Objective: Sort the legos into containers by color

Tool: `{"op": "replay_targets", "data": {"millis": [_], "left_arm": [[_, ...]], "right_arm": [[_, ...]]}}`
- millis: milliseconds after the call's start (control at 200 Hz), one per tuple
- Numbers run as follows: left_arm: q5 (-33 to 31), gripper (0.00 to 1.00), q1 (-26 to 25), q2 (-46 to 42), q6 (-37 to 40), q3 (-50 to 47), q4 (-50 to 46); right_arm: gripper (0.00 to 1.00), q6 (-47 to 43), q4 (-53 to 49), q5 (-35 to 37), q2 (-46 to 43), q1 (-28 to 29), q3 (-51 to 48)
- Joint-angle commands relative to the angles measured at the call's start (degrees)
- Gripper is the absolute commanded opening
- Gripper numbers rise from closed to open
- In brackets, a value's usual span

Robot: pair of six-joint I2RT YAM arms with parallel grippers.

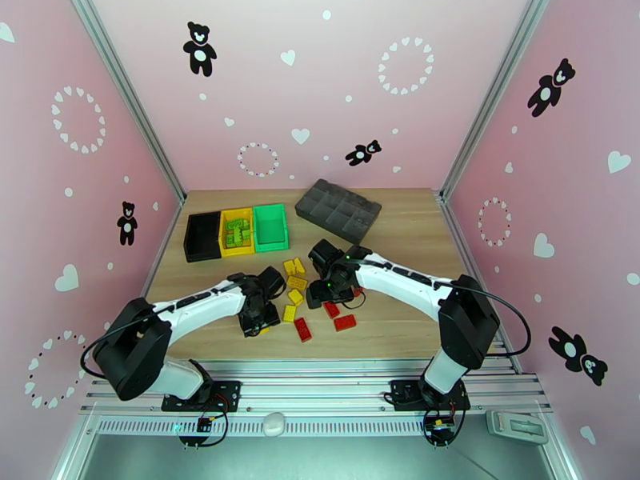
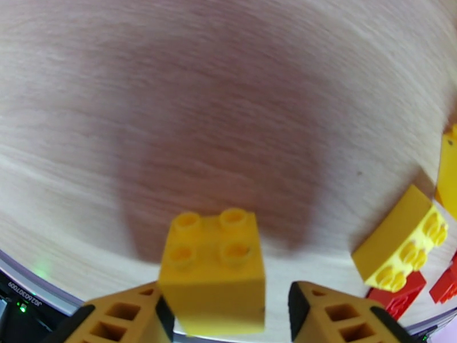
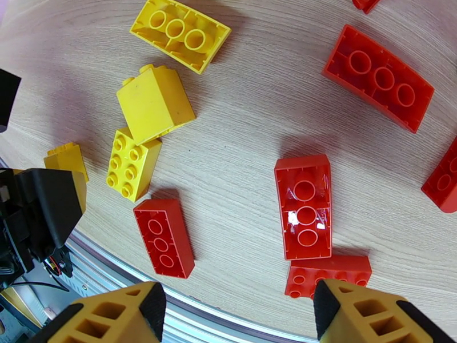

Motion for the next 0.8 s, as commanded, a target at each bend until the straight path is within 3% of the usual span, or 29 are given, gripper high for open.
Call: {"op": "replay_targets", "data": {"millis": [0,230,511,796], "left_arm": [[-1.2,0.48,0.5,0.9,0.4,0.1,0.4],[-0.8,0.3,2.1,-0.2,2.3,2.9,-1.3],[2.8,0.29,8.8,-1.4,7.4,10.1,-0.7],[7.0,0.27,17.4,8.2,14.1,26.5,-1.2]], "right_arm": [[0.73,-0.6,1.0,-0.9,-1.6,0.3,0.2],[0.72,-2.3,1.0,-2.5,0.6,0.2,3.3],[0.72,-3.1,3.6,-9.6,5.1,-1.5,9.4],[0.72,-1.9,6.4,-18.7,11.6,-6.8,18.7]]}}
